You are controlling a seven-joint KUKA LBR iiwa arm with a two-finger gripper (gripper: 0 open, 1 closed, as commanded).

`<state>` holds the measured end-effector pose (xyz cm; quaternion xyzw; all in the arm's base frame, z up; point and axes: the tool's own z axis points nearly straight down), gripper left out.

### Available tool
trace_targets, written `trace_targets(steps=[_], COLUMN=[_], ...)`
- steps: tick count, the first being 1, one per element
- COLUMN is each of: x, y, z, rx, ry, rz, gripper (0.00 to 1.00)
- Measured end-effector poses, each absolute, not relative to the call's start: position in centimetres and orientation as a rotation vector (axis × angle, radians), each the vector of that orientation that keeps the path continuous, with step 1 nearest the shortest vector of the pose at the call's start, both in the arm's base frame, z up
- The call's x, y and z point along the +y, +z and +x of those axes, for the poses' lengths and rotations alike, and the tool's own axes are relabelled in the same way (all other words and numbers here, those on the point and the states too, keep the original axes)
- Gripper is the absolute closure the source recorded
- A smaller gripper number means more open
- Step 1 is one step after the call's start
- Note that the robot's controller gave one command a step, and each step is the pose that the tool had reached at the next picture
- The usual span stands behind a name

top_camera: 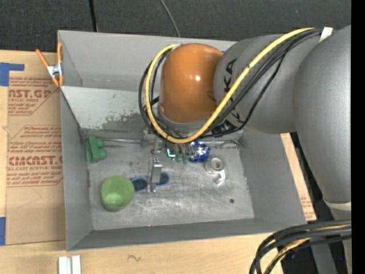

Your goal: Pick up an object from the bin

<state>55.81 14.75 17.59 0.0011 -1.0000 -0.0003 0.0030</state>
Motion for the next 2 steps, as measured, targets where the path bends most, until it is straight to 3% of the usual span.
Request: trace_targets(steps=[1,2], x=[16.57,16.54], y=[6.95,7.24], z=[55.58,55.70], rx=[-3.123,-3.125], ry=[-0.005,-0.005], rz=[0.411,0.408], gripper=[0.00,1.00])
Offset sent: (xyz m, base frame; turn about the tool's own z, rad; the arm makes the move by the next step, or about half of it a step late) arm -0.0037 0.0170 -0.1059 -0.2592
